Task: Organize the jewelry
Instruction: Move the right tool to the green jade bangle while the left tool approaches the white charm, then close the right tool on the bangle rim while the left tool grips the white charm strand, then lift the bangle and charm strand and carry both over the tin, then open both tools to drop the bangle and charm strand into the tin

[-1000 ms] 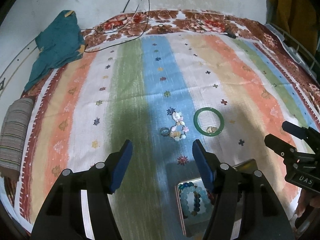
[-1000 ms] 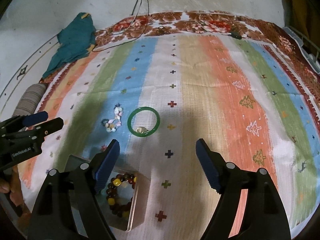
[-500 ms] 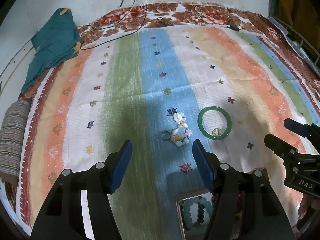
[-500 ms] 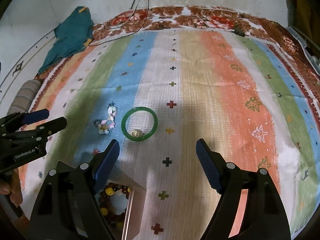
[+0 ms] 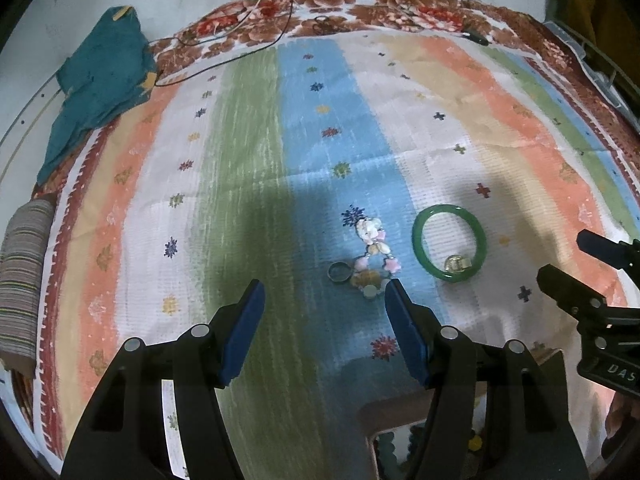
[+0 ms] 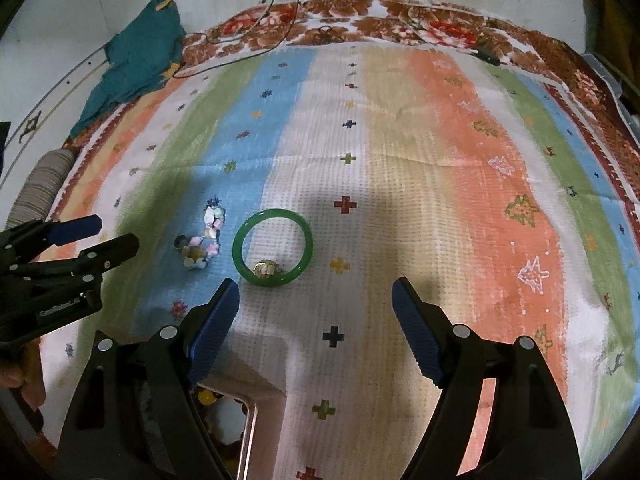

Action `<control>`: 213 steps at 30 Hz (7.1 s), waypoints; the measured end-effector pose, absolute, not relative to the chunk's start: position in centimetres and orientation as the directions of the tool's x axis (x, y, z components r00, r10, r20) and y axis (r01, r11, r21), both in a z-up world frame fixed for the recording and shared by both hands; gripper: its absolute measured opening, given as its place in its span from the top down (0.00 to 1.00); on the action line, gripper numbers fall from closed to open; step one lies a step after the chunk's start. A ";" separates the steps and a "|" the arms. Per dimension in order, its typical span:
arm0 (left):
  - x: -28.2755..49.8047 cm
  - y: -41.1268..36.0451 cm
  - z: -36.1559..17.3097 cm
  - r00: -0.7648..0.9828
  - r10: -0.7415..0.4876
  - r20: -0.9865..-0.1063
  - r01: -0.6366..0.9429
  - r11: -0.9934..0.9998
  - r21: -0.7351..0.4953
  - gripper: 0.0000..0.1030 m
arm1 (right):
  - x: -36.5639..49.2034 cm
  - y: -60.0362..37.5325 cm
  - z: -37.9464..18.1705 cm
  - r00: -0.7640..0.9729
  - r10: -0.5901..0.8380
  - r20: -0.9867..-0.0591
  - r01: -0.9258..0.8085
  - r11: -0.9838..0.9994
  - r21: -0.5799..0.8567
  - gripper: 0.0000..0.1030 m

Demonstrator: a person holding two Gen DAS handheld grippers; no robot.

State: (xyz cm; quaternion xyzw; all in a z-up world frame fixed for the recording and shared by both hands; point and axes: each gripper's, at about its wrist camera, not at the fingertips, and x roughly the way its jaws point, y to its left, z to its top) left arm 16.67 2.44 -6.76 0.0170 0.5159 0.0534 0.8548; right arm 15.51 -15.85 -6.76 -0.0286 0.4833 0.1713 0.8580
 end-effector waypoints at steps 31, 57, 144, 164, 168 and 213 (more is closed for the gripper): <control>22.2 2.9 -12.3 0.363 0.020 -0.932 -0.009 1.000 0.018 0.39 | 20.3 -14.0 -10.8 0.421 0.207 -0.883 -0.324 0.944 0.067 0.24; 23.1 2.0 -13.8 0.346 -0.004 -0.938 0.090 0.996 0.029 0.68 | 21.3 -12.7 -12.8 0.408 0.171 -0.897 -0.349 0.937 0.020 0.56; 10.3 -0.7 2.6 0.671 -0.116 -0.732 0.093 0.993 -0.072 0.91 | 9.9 -15.9 -0.4 0.657 0.284 -0.698 -0.365 0.930 0.036 0.92; 5.1 -1.5 4.1 0.689 -0.175 -0.703 0.136 0.984 -0.112 0.90 | 5.5 -16.0 -0.1 0.635 0.323 -0.702 -0.398 0.915 0.061 0.92; 4.1 -1.7 4.0 0.689 -0.177 -0.702 0.140 0.984 -0.111 0.90 | 4.5 -16.2 0.0 0.632 0.328 -0.702 -0.403 0.913 0.064 0.92; 7.4 2.8 0.5 0.609 -0.017 -0.793 -0.098 0.991 -0.096 0.38 | 6.7 -16.9 -1.5 0.548 0.358 -0.756 -0.394 0.908 0.144 0.45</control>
